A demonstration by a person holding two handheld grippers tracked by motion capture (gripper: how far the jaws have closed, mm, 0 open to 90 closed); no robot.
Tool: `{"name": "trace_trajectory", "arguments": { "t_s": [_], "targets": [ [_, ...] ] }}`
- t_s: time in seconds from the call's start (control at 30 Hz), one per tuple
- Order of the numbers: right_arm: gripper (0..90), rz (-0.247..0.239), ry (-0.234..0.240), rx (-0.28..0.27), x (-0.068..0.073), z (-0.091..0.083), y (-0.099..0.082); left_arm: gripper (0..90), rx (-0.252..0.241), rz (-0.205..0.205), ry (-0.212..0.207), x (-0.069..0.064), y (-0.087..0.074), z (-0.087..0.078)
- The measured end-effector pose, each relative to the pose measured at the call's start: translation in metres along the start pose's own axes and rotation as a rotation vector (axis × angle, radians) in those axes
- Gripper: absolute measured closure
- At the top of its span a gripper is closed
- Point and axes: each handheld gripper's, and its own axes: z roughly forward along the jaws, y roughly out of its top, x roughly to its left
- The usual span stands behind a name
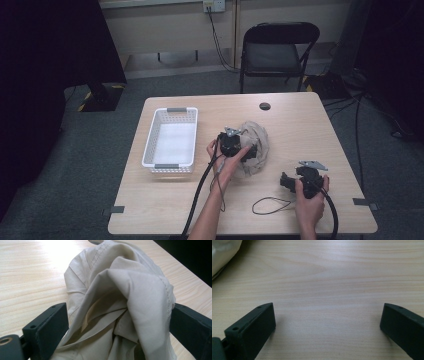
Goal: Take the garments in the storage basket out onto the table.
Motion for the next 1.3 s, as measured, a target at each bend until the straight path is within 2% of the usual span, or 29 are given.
{"name": "trace_trajectory", "arguments": {
  "t_s": [0.13, 0.4, 0.7, 0.8, 1.3],
  "targets": [
    [0.0, 0.0, 0.0, 0.0, 0.0, 0.0, 0.0, 4.6, -0.008, 0.013, 0.018, -0.003, 0.001, -0.005],
    [0.0, 0.0, 0.0, 0.0, 0.0, 0.0, 0.0, 4.6, -0.063, 0.021, 0.006, -0.007, 0.012, -0.02],
    [0.0, 0.0, 0.0, 0.0, 0.0, 0.0, 0.0, 4.8, -0.067, 0.014, 0.014, -0.002, 0.01, -0.027],
    [0.0, 0.0, 0.0, 0.0, 0.0, 0.0, 0.0, 7.7, -0.071, 0.0, 0.0, -0.002, 0.009, -0.028],
    [0.0, 0.0, 0.0, 0.0, 0.0, 0.0, 0.0, 5.9, -0.102, 0.013, 0.003, -0.007, 0.012, -0.043]
  ]
}}
